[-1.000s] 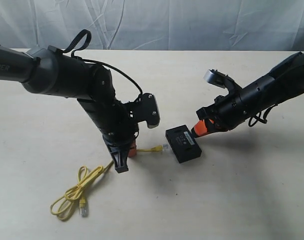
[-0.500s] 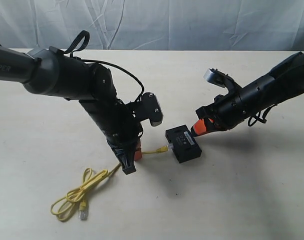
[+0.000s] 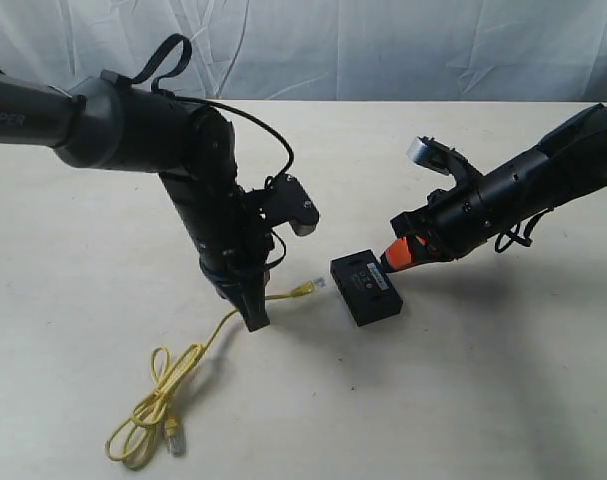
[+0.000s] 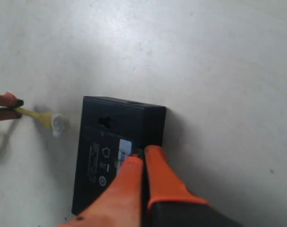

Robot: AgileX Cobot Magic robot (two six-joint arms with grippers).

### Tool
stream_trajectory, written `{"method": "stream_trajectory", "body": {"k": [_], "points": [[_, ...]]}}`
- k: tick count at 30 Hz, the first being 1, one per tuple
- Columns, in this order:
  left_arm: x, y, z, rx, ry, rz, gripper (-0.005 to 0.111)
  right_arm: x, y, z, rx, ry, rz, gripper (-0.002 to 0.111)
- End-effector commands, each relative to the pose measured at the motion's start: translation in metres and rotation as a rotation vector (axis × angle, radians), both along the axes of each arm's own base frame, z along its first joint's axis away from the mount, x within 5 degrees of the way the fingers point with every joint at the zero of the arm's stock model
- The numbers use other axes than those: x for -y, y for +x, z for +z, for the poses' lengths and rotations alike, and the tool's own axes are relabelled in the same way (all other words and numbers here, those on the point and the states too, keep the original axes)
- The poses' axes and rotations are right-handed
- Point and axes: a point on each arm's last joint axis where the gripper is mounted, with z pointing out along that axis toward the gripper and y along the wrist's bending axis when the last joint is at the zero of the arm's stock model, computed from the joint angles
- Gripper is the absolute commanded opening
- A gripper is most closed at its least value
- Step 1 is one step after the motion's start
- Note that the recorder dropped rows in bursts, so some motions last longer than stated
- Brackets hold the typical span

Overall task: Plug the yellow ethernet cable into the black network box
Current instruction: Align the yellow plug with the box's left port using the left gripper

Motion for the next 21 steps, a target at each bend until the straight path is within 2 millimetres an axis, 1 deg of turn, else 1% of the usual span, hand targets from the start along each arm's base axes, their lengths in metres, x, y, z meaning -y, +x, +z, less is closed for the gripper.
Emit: {"method": "stream_trajectory", "body": {"k": [1,5,10,12,17,21], "points": [[0.006,0.001,0.011,-0.005,0.026,0.0,0.0,0.0,0.001,0.0,0.01,0.001,0.002,-0.001],[0.016,-0.006,0.011,0.003,0.029,-0.038,0.0,0.0,0.001,0.0,0.01,0.001,0.002,-0.001],[0.019,-0.008,-0.007,-0.045,0.068,-0.048,0.0,0.0,0.001,0.0,0.008,0.001,0.0,-0.001],[0.022,-0.007,-0.007,-0.029,0.054,-0.046,0.0,0.0,0.001,0.0,0.008,0.001,0.0,-0.001],[0.028,-0.001,0.002,-0.006,0.019,-0.037,0.0,0.0,0.001,0.0,0.008,0.001,0.0,-0.001],[0.028,-0.002,0.001,-0.018,0.026,-0.04,0.0,0.0,0.001,0.0,0.008,0.001,0.0,-0.001]]}}
